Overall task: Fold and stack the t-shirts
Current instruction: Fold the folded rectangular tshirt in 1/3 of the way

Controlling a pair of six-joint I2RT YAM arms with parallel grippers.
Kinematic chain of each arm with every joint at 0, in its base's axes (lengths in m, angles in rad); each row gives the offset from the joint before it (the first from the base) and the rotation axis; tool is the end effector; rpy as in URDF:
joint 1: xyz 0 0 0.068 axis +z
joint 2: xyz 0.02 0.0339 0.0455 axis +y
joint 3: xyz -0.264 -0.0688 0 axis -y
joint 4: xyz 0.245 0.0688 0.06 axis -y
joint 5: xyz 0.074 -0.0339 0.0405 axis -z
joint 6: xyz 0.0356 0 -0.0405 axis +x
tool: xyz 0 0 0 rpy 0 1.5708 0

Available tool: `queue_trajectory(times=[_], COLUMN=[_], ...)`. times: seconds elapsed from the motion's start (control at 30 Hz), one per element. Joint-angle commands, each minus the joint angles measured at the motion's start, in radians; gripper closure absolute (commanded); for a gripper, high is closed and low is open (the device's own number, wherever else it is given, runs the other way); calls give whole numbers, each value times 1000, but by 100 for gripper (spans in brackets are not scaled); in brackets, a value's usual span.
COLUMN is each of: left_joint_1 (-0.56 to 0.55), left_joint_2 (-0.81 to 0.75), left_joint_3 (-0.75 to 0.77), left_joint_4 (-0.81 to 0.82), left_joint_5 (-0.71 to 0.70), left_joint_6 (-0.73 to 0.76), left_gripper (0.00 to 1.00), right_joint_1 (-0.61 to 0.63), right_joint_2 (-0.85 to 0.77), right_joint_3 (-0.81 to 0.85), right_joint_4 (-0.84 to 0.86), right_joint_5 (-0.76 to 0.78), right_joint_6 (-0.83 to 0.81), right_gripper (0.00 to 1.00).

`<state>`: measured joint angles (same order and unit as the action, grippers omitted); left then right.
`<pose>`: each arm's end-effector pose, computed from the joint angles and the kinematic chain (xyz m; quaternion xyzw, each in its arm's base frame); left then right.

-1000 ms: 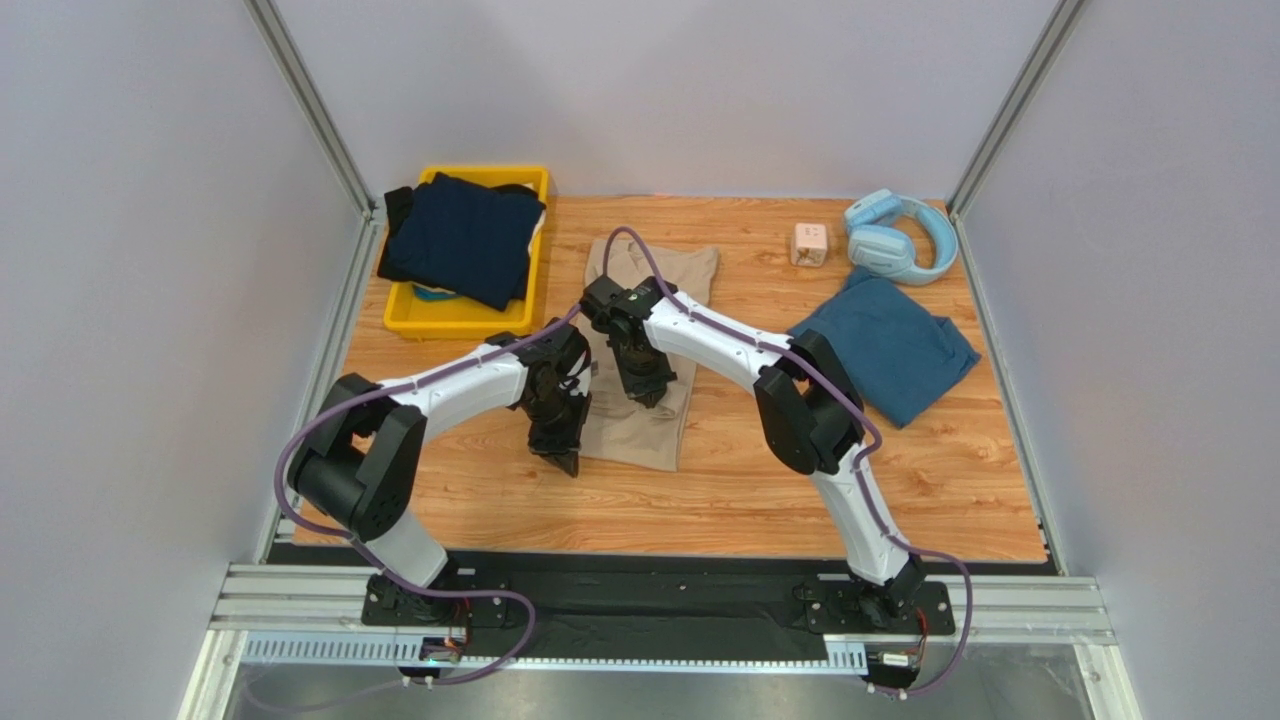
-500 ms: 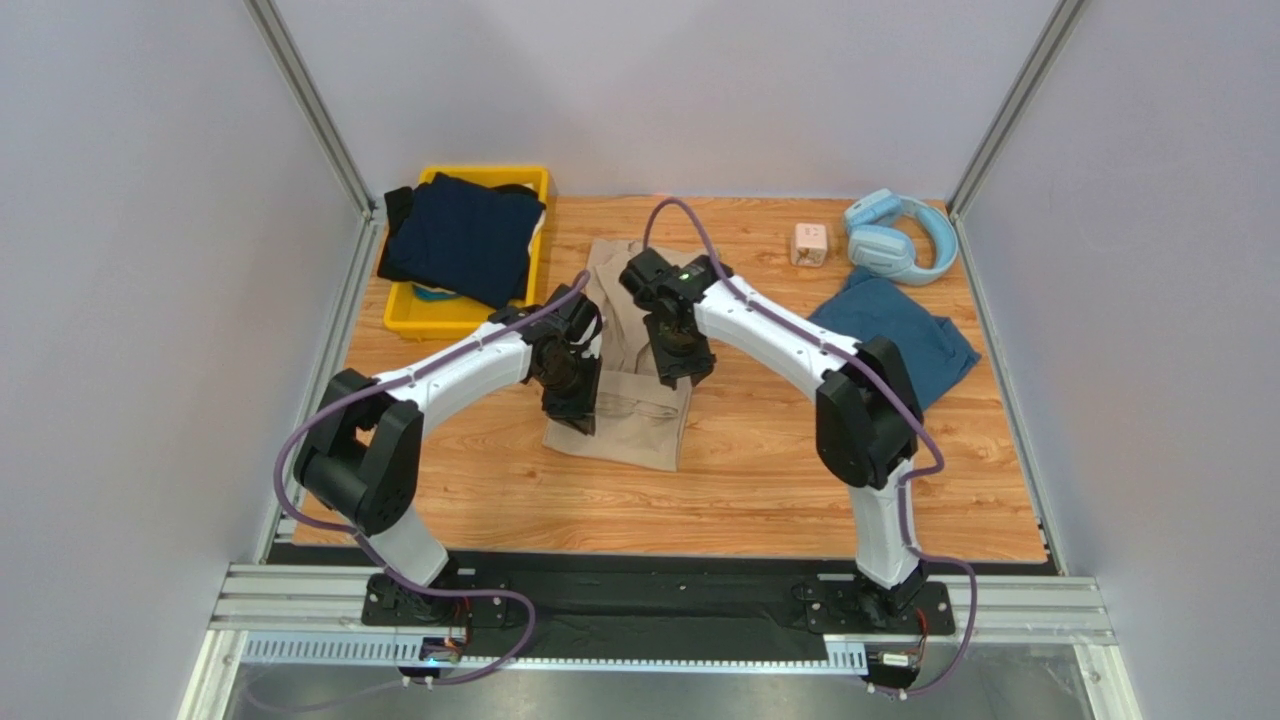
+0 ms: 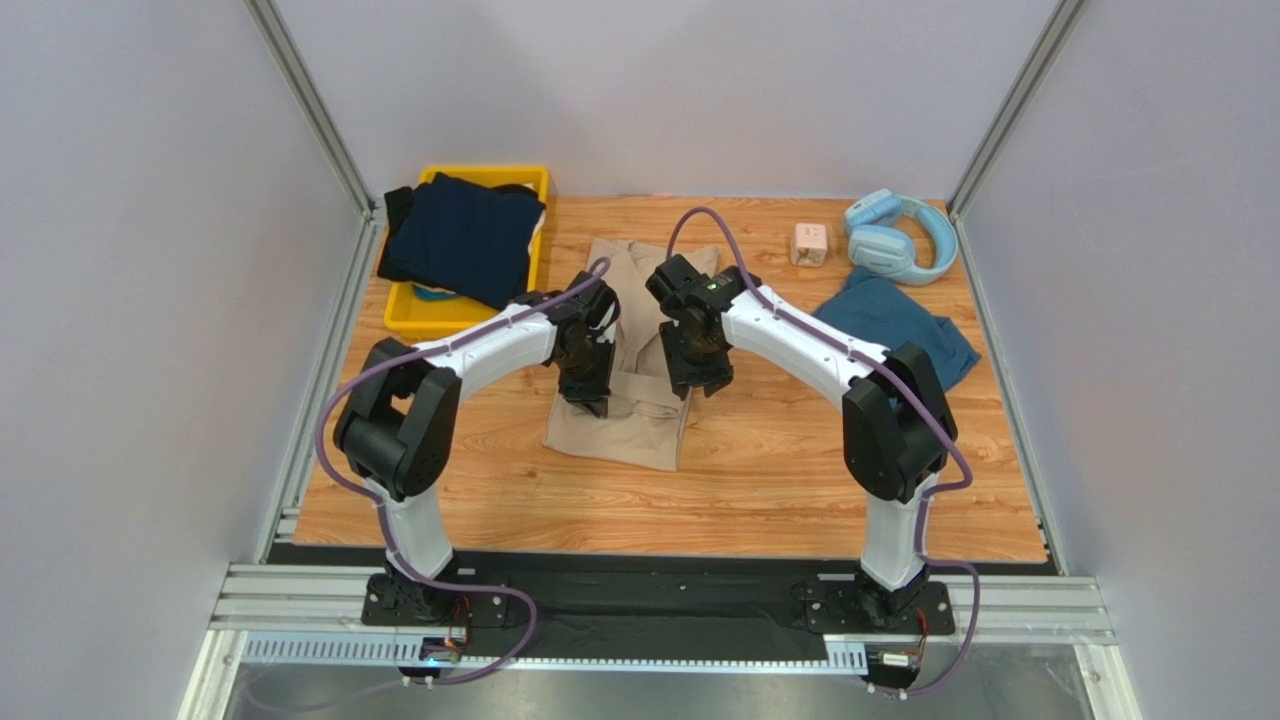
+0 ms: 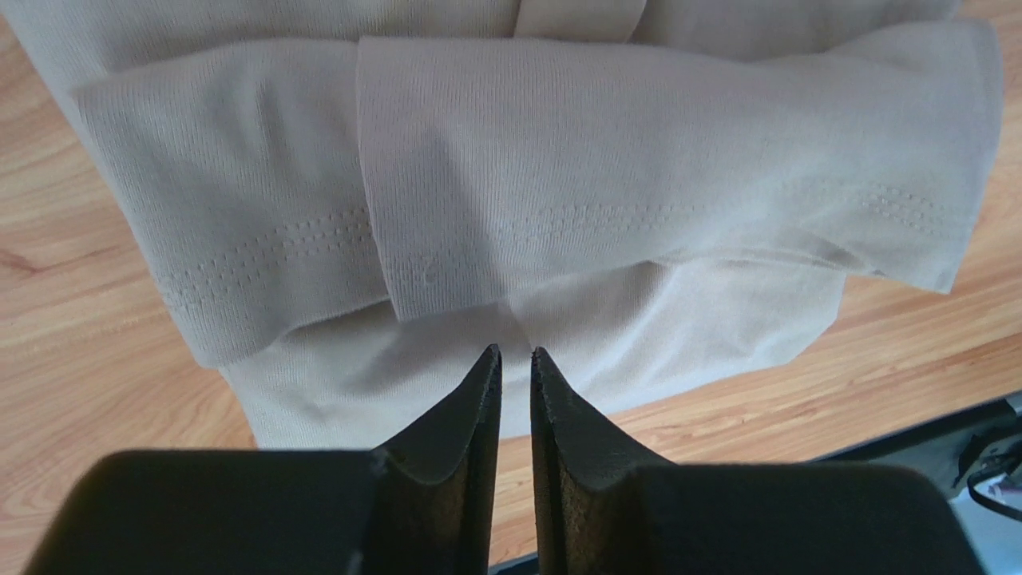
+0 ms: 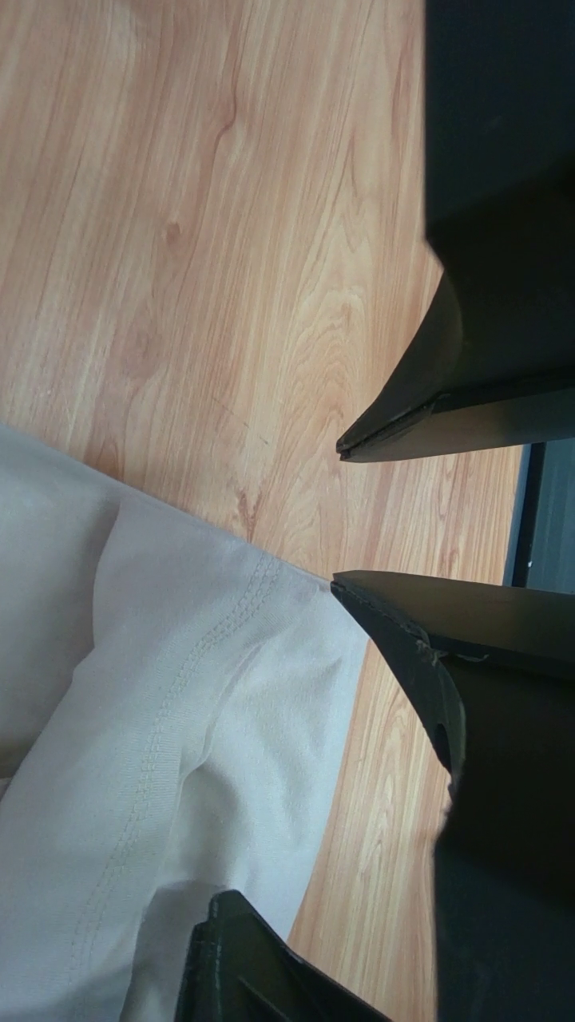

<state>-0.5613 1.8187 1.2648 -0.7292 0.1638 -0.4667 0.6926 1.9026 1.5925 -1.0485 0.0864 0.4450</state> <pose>0.2980 -0.1942 0.1869 0.0584 0.9847 -0.1407 0.0846 0.2949 0.2407 0.2385 -0.1181 0.9864 0.0208 0.1123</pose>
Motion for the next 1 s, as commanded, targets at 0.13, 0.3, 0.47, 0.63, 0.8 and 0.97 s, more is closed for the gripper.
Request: queue_trajectory(times=[0.13, 0.3, 0.47, 0.63, 0.8, 0.97], left_joint_1=[0, 0, 0, 0, 1, 0], left_joint_2=[67, 79, 74, 77, 79, 59], left_joint_3=[16, -10, -13, -8, -18, -47], left_joint_4=[65, 82, 82, 86, 91, 90], left_joint_5=[-7, -1, -6, 2, 11, 2], left_joint_6=[-23, -26, -21, -24, -16, -1], left_gripper=[80, 80, 80, 81, 100, 100], right_joint_1=[28, 28, 30, 28, 27, 28], right_joint_2=[21, 59, 76, 95, 153, 165], right_joint_3=[-19, 0, -6, -22, -13, 14], right_joint_4=[93, 96, 97, 134, 160, 159], right_joint_5=[-46, -71, -65, -59, -73, -73], right_joint_6=[31, 26, 21, 14, 11, 4], right_gripper=[53, 51, 50, 49, 99, 100])
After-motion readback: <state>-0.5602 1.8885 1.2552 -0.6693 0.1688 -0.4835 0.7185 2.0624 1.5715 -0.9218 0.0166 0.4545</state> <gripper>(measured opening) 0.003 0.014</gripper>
